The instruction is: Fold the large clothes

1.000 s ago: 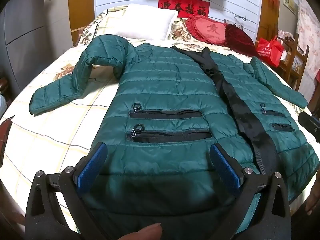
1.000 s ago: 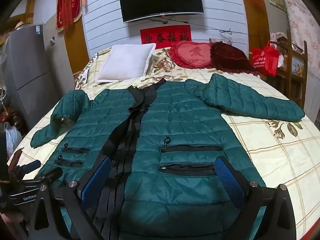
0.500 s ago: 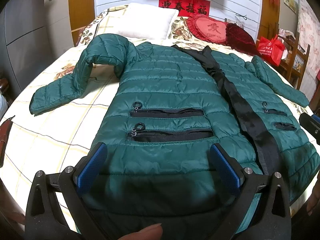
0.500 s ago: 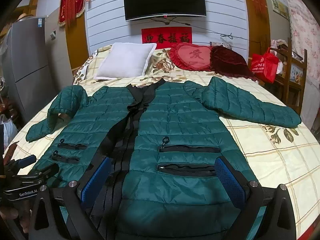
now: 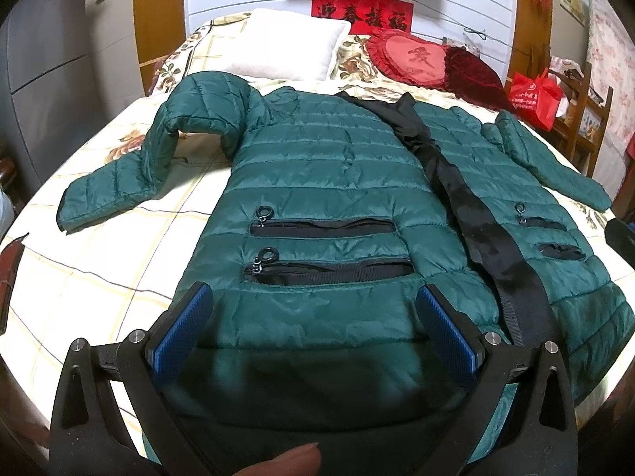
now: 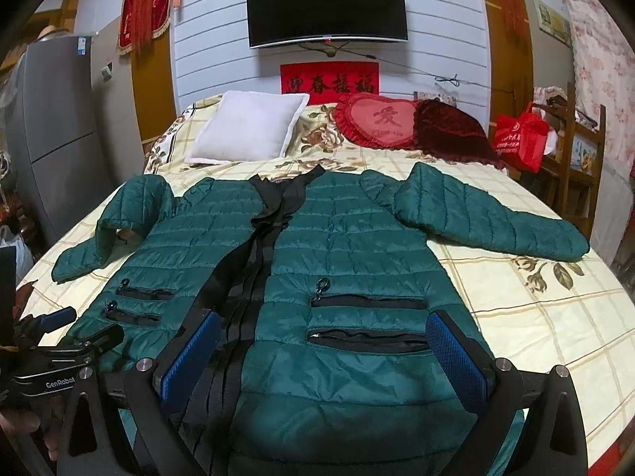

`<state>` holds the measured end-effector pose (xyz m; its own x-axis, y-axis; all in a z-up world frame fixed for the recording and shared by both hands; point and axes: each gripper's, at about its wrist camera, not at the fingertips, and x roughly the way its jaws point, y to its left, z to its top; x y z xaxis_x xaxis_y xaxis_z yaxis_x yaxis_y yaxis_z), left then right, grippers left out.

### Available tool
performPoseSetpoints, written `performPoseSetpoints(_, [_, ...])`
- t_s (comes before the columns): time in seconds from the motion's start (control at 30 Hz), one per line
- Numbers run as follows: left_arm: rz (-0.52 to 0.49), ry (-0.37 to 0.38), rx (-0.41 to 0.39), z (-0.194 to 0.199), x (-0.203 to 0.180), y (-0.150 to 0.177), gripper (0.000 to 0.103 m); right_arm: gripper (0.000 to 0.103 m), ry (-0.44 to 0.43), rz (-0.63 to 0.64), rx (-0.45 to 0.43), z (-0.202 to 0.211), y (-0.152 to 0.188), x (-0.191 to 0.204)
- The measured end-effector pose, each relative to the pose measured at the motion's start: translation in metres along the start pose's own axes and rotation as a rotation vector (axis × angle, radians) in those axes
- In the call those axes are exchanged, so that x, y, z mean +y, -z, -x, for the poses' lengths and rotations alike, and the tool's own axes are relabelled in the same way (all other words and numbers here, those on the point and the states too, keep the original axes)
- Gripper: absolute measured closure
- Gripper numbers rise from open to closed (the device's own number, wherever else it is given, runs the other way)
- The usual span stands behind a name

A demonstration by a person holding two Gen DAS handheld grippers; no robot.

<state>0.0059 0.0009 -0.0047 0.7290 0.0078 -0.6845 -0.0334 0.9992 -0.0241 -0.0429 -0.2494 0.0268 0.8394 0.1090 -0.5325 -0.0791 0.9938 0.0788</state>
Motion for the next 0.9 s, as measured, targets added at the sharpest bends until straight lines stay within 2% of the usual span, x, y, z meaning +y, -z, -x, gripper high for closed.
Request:
performPoseSetpoints(0.13, [0.006,-0.019,-0.006,0.0,0.002,0.0,0.0,0.0,-0.013,-0.03,-0.006,-0.005,0.002,-0.003])
performPoseSetpoints(0.47, [-0.002,-0.032,0.003,-0.004,0.002,0.0,0.0,0.0,-0.013,0.007,0.01,-0.012,0.001,0.006])
performPoseSetpoints(0.57, [0.008,-0.016,-0.001,-0.003,0.003,0.0,0.0,0.0,0.003,0.017,-0.015,-0.01,0.001,0.01])
performPoseSetpoints(0.63, [0.027,0.025,-0.02,-0.002,0.004,0.0,0.0,0.0,0.009,0.03,-0.051,-0.005,0.002,0.014])
performPoseSetpoints(0.7, [0.054,0.058,-0.051,0.002,0.005,-0.001,0.0,0.0,-0.029,0.04,-0.059,-0.003,0.003,0.017])
performPoseSetpoints(0.8, [-0.016,0.028,-0.038,0.005,-0.004,-0.004,0.0,0.0,-0.052,0.024,-0.062,-0.002,0.002,0.015])
performPoseSetpoints(0.9, [-0.02,0.037,-0.036,0.009,-0.004,-0.007,0.0,0.0,-0.076,-0.011,-0.067,-0.002,0.002,0.011])
